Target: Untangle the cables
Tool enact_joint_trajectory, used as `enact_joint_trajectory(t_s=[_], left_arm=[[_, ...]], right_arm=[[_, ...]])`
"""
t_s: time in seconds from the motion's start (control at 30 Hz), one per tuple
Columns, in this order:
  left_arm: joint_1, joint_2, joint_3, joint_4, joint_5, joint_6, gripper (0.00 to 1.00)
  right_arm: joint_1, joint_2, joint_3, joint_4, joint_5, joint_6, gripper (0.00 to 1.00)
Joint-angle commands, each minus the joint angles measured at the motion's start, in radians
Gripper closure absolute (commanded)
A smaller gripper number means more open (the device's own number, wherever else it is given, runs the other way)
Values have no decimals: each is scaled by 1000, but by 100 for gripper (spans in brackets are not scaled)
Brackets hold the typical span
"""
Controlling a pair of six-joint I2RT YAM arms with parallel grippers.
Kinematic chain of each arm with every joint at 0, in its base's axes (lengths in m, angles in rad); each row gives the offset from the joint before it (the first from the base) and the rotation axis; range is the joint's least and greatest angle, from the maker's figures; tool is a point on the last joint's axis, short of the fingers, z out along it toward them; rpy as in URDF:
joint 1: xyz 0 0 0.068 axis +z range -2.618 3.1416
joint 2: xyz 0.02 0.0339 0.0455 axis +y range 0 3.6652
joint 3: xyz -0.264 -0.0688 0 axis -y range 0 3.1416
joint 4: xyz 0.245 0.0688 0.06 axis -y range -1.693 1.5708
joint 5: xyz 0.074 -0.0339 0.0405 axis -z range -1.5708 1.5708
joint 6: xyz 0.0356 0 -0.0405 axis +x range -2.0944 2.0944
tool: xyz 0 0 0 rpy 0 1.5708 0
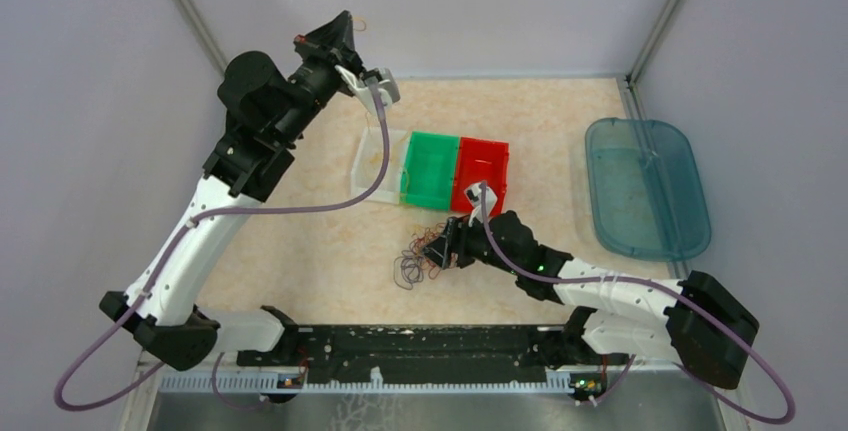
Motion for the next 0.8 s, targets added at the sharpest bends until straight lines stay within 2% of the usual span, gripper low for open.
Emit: enact_joint_trajectory(t_s=[0.0, 0.3, 0.53, 0.77], left_arm=[[17, 32, 77, 115, 53, -37, 100], [47, 136, 209, 227, 80, -60, 100], [99, 181, 251, 265, 109, -74, 100], [135, 196, 226, 296, 135, -105, 100]], right_arm=[[8, -20, 16, 43, -5, 3, 36], [8, -4, 5, 69, -12, 13, 37], [8, 5, 2, 77, -13, 18, 37], [8, 4, 2, 88, -12, 23, 37]])
